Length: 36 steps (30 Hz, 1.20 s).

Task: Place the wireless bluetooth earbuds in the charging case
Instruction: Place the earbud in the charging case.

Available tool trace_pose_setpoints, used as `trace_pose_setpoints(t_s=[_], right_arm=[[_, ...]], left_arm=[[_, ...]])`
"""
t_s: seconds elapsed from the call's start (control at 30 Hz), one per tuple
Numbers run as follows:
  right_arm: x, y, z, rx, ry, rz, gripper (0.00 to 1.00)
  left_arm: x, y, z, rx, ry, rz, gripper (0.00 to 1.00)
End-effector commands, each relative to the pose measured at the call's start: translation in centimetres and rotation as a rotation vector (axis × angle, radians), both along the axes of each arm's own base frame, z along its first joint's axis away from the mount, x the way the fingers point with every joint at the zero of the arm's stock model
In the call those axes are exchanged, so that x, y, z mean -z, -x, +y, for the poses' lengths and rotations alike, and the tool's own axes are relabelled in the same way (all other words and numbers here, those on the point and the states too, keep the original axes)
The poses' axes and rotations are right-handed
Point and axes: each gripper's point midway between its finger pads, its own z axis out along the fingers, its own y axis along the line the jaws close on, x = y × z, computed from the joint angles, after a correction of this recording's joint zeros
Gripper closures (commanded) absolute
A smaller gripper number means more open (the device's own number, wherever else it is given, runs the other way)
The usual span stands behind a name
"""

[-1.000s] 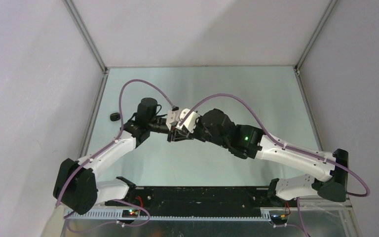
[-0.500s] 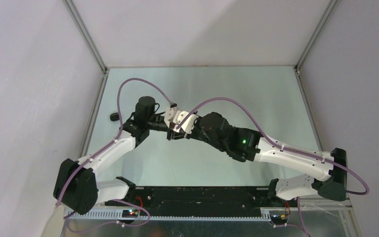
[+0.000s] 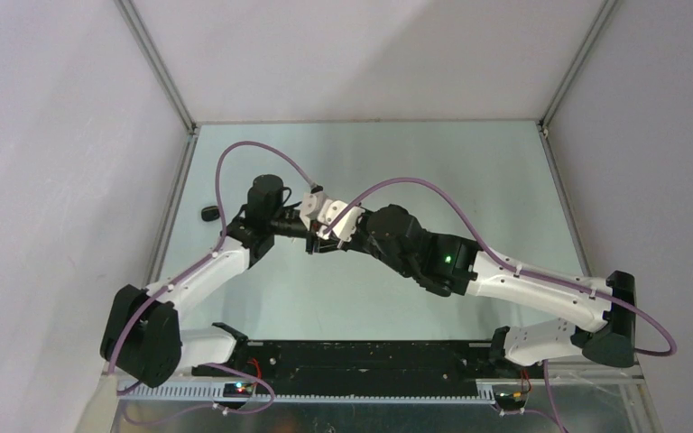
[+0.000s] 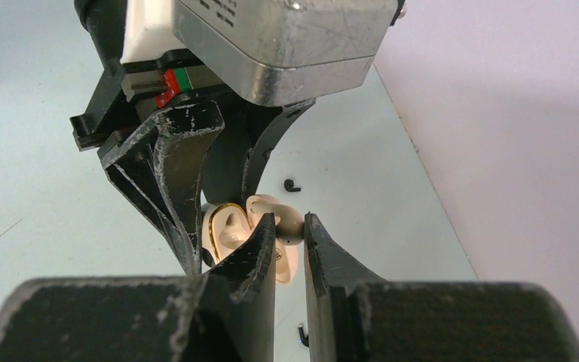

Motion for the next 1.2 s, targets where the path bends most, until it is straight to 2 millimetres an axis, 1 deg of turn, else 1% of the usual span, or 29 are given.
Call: trace_pose_setpoints(t_s=[0.0,0.2,0.4,0.87,1.17], right_arm=[[-2.2,-0.3,-0.7,0.025,-0.062,-0.035,0.98],[-1.3,0.0,-0.5,0.005,-0.039,-0.017,0.98],[-0.6,-0.1,-0.5,0.004,-0.017,-0.027,0.98],[-0.1,-0.2,-0.4,0.001,0.009,-0.052,0.98],[0.2,0.4,-0.1,-0.022,0.026,-0.049,0.98]], left_arm=[[-0.2,0.1,-0.1,0.021,0.017,0.022,1.00],[-0.4,-0.4,-0.3,0.006,0.022,0.060,1.00],[-0.6,-0.5,-0.4,0.002,0.019,0.087,1.00],[-0.9,0.1,-0.3,0.035,0.024,0.094,1.00],[-0.8,0.1,-0.3,0.037,0.018,0.105,1.00]])
